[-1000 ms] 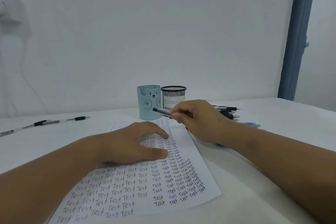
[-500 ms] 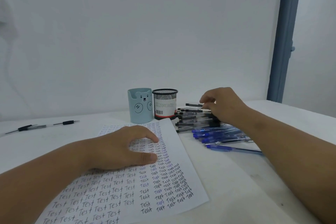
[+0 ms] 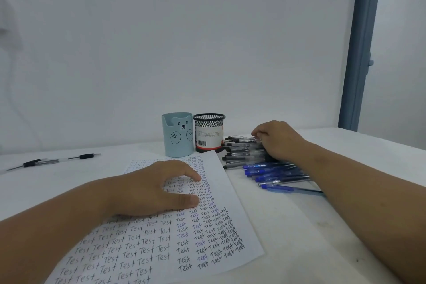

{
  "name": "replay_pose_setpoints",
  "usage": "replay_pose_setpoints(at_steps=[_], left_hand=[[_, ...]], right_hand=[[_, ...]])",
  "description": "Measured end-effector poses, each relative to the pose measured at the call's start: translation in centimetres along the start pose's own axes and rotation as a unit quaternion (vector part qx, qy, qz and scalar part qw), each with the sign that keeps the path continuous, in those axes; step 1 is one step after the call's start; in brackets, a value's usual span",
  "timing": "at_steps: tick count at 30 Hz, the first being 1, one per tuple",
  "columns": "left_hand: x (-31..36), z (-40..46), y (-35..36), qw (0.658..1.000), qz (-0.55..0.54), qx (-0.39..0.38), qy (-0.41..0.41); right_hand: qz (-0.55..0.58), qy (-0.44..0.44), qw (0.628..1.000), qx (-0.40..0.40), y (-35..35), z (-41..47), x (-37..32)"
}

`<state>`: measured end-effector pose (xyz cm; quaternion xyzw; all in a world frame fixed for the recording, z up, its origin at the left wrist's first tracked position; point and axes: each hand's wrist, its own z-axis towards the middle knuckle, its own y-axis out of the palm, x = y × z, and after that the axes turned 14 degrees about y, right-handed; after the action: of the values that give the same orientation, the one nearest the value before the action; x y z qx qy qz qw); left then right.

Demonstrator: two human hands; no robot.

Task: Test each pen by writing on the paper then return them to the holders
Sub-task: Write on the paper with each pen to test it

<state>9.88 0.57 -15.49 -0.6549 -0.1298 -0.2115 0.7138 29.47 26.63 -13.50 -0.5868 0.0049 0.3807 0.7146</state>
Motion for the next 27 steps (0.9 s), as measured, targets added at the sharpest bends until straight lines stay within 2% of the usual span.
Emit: replay_pose_setpoints(at_steps=[4,8,10,12,17,20,22,24,26,27], left_hand=[[0.0,0.0,0.0,1.0,-0.003,0.006,-0.005],[0.7,-0.5,-0.2,0.998,-0.025,0.045,-0.025],[0.6,-0.5,-0.5,0.991,-0.063,0.117,-0.035],[-0.4,-0.6,-1.0,0.967,-0.138,0.208,-0.039],[-2.2,-1.1,-3.8,0.893,-0.211,0.39,-0.07],[-4.6,-2.5,-6.2,0.864,-0.181,0.457,-0.111],[-7.7,-3.7,-7.4,0.865,-0.114,0.459,-0.164],[-11.0,-5.2,-8.1,0.879,-0.022,0.422,-0.221],[-14.0,-6.1,-8.7,0.899,0.106,0.311,-0.29],[-15.1,-6.4,-8.9,0.898,0.169,0.246,-0.324]], right_hand=[[0.008,-0.019,0.999,0.025,-0.2,-0.8,-1.0],[0.052,-0.099,0.993,0.04,0.0,-3.9,-4.6],[0.058,-0.161,0.985,0.001,0.7,-5.9,-7.4],[0.022,-0.209,0.976,-0.048,1.8,-7.4,-10.4],[-0.053,-0.205,0.967,-0.142,3.4,-8.7,-14.4],[-0.086,-0.217,0.961,-0.146,5.2,-8.8,-14.4],[-0.096,-0.244,0.958,-0.113,6.1,-8.7,-13.8],[-0.087,-0.256,0.957,-0.103,6.4,-8.6,-13.4],[-0.077,-0.271,0.955,-0.098,6.6,-8.4,-13.1],[-0.076,-0.276,0.953,-0.097,6.6,-8.2,-13.0]])
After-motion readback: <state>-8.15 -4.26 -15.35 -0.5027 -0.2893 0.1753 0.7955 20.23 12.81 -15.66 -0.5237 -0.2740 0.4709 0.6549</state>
